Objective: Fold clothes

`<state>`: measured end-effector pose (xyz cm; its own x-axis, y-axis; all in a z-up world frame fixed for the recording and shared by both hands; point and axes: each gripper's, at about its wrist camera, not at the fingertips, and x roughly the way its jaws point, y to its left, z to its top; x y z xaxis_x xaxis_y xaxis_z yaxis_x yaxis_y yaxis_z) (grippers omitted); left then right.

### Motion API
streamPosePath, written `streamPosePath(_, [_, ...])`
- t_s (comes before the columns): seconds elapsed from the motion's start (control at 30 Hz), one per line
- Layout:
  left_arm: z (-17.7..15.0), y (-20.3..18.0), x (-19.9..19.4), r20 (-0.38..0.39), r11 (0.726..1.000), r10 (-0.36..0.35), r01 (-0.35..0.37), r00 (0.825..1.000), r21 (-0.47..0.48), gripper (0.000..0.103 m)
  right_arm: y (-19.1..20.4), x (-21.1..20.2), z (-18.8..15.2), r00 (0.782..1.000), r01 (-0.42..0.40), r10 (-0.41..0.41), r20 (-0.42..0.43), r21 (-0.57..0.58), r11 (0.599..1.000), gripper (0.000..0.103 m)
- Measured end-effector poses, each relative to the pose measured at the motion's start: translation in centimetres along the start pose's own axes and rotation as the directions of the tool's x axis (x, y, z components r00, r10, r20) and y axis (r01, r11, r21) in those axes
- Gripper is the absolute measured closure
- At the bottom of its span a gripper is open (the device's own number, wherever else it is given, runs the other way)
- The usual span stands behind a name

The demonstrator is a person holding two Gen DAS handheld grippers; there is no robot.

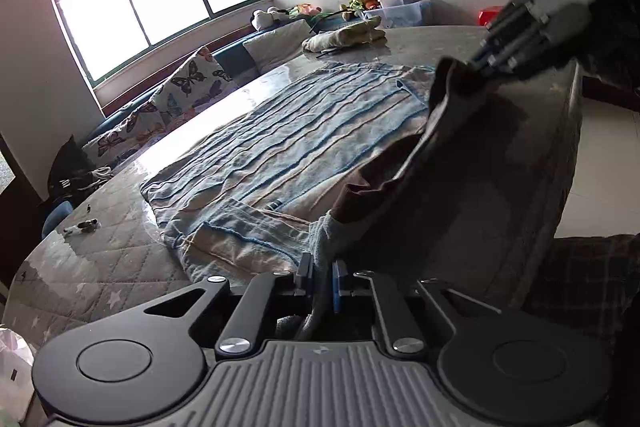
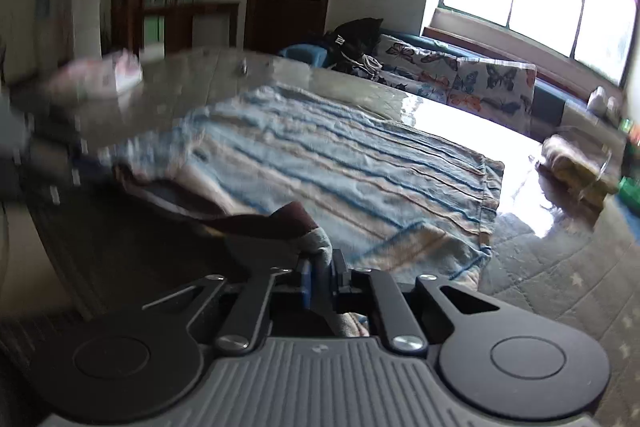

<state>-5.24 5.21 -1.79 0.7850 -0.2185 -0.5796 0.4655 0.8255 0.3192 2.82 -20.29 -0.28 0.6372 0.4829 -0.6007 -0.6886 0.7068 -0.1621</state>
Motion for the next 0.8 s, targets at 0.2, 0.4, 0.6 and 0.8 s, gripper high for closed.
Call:
streamPosePath(0.2, [0.1, 0.3, -0.1, -0.004, 1.000, 0.011, -0.011, 1.000, -0.014, 0.094, 0.9, 0.1, -2.0, 0.999, 0.048, -0.049, -0.014, -0.066, 0.997, 0.071])
streamPosePath(0.4, [0.1, 0.3, 0.0, -0.009, 1.000, 0.013, -0.013, 1.000, -0.025, 0.093, 0.6, -0.2, -2.9, 0.999, 0.037, -0.040, -0.031, -0.098, 0.995, 0.072])
streamPosePath(0.6, [0.3, 0.4, -0.1, 0.000, 0.999, 0.021, -0.021, 1.000, -0.037, 0.094, 0.5, 0.4, -2.8, 1.000, -0.001, -0.001, -0.024, -0.088, 0.996, 0.091])
streamPosePath(0.8, [0.5, 0.8, -2.0, 0.031, 0.999, 0.028, -0.027, 0.999, -0.047, 0.095, 0.6, -1.4, -2.0, 1.000, -0.024, 0.025, 0.010, -0.086, 0.996, 0.099])
